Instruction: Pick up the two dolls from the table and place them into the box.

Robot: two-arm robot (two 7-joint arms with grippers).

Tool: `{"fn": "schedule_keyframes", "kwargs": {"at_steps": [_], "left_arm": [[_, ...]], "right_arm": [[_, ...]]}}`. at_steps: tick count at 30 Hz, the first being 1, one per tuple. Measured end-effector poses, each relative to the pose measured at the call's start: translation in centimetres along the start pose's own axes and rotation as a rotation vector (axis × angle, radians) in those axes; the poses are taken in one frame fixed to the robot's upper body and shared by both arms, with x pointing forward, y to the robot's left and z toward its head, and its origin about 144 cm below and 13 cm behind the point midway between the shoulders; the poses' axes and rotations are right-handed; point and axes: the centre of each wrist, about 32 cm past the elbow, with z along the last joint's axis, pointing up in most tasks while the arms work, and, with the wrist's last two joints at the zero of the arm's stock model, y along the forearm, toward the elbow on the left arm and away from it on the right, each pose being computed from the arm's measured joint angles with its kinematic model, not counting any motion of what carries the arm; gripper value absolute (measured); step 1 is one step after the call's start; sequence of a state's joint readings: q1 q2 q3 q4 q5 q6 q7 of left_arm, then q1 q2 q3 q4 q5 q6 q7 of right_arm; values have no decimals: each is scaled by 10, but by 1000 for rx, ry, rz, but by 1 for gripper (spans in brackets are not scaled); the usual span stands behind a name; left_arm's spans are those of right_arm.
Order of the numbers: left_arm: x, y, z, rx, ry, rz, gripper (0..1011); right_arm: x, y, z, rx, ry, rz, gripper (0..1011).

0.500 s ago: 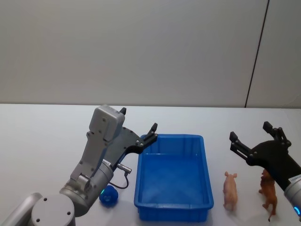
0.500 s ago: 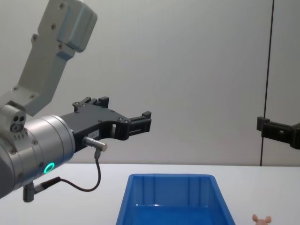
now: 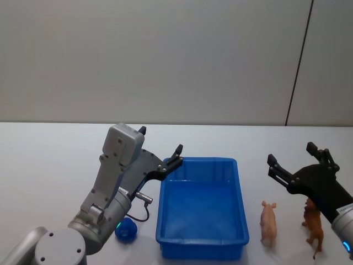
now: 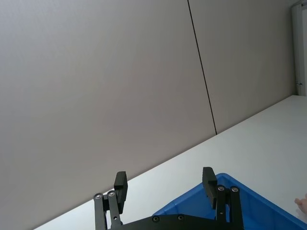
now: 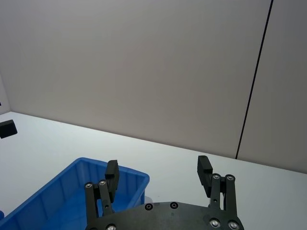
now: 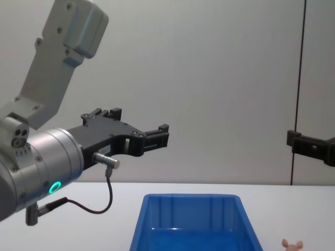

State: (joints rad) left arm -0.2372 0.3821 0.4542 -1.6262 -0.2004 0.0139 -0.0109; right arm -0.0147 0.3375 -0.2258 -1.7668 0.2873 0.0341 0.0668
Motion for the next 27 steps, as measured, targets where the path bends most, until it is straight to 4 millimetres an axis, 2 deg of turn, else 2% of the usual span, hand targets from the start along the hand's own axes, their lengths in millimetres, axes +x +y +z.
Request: {"fn": "schedule_keyframes", "kwargs": {"at_steps": [14,27], "left_arm": [[0,0,0,0,0,0,1000],[0,0,0,0,0,0,1000]], "right_arm": [[1,0,0,-2,-1,0,1007],[14,-3,-7,-96,-5,-13,1007]]}}
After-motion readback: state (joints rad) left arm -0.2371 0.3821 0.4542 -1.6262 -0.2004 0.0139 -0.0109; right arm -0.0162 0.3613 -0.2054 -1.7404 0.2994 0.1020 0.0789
